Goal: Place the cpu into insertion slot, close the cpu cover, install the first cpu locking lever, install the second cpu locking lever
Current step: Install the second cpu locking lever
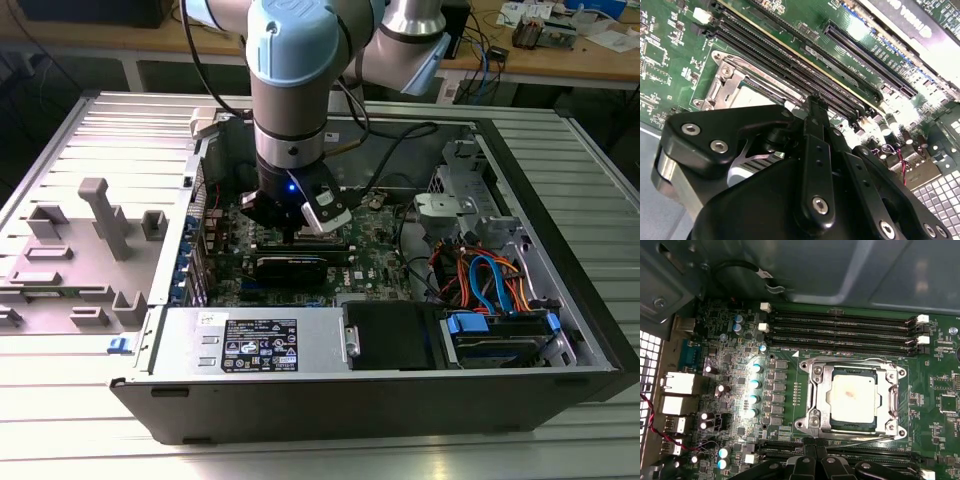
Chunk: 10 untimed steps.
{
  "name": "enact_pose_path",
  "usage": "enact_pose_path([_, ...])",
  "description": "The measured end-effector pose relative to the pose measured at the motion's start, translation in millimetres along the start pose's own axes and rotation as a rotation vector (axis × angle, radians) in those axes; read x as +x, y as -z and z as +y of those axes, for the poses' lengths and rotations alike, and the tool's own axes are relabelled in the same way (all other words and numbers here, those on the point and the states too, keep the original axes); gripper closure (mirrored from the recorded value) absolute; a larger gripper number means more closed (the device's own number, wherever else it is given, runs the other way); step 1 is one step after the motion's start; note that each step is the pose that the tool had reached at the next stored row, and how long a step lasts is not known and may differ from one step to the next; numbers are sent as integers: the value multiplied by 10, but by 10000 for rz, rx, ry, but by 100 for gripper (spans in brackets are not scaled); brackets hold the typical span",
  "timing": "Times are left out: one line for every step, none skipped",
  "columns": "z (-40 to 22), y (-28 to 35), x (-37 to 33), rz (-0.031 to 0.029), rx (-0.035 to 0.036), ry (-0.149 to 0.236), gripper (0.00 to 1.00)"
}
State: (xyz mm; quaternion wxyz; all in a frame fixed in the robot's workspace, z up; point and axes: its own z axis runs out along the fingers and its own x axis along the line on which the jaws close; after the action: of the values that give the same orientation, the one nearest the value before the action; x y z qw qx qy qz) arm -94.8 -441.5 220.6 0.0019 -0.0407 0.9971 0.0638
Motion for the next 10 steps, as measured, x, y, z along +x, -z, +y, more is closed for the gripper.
enact_pose_path([-1, -4, 8, 1, 0, 0, 89])
enact_pose_path([-3, -8, 13, 2, 1, 1, 89])
enact_pose_path([-5, -12, 15, 1, 1, 2, 89])
enact_pose_path([-7, -24, 23, 2, 3, -1, 89])
enact_pose_path([-8, -37, 29, 1, 1, 0, 89])
enact_pose_path([-9, -50, 37, 2, 2, 0, 89])
enact_pose_path([-10, -58, 45, 2, 2, 0, 89])
enact_pose_path([-9, -74, 67, 1, -4, 0, 89])
enact_pose_path([-10, -87, 72, 0, -16, 1, 89])
enact_pose_path([-11, -97, 77, -1, -35, 1, 89])
